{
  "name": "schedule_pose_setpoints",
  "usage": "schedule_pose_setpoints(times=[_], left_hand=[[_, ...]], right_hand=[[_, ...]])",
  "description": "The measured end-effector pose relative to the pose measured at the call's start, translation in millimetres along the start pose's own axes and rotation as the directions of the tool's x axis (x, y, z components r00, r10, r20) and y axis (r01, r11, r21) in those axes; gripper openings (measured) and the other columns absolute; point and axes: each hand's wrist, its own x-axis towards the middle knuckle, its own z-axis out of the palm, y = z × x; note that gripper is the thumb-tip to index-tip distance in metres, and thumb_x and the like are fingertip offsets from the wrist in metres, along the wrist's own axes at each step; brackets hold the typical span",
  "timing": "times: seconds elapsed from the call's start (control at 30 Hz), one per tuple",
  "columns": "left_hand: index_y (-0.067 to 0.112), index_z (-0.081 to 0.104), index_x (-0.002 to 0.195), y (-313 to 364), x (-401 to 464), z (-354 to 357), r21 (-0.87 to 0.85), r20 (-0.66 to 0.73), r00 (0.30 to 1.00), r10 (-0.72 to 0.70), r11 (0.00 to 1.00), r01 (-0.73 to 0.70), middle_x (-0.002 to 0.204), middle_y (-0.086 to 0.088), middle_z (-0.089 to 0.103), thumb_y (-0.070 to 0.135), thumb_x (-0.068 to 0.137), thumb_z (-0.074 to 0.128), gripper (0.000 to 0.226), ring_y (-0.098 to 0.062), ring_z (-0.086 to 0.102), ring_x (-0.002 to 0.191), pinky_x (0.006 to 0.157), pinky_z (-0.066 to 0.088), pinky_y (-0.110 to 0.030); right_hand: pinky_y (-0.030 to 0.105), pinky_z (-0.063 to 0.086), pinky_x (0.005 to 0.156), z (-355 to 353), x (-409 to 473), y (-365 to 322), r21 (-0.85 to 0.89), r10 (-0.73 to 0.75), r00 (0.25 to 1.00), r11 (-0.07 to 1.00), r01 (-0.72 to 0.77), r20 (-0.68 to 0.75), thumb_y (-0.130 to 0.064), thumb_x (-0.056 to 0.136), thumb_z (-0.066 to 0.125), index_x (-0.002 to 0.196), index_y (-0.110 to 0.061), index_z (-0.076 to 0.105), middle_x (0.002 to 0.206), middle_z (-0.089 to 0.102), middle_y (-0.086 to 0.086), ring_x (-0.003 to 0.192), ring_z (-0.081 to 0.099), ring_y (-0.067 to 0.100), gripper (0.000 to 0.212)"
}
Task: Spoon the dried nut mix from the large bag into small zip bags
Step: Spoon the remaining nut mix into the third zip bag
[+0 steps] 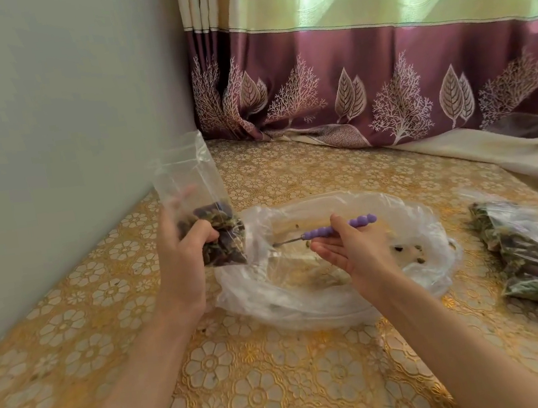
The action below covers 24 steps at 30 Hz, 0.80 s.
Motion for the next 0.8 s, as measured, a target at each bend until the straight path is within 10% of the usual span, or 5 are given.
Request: schedule_pose_setpoints(times=[0.8], left_hand=[[0.034,0.048,0.121,-25,-20,13,0.391,0.303,0.947,-0.108,0.920,-0.020,0.102,0.002,0.055,0.002,0.083,0.056,0.050,0.000,0.061,0.078,0.056,0.048,-0.011]], right_hand=[[0.016,0.045,0.042,-25,13,-25,-0.061,-0.163,0.967,0.986,0.154,-0.198,-0.009,0.092,0.048,0.068,0.000,0.068,0.062,0.071,0.007,0.045,0.059,0.007,0.032]])
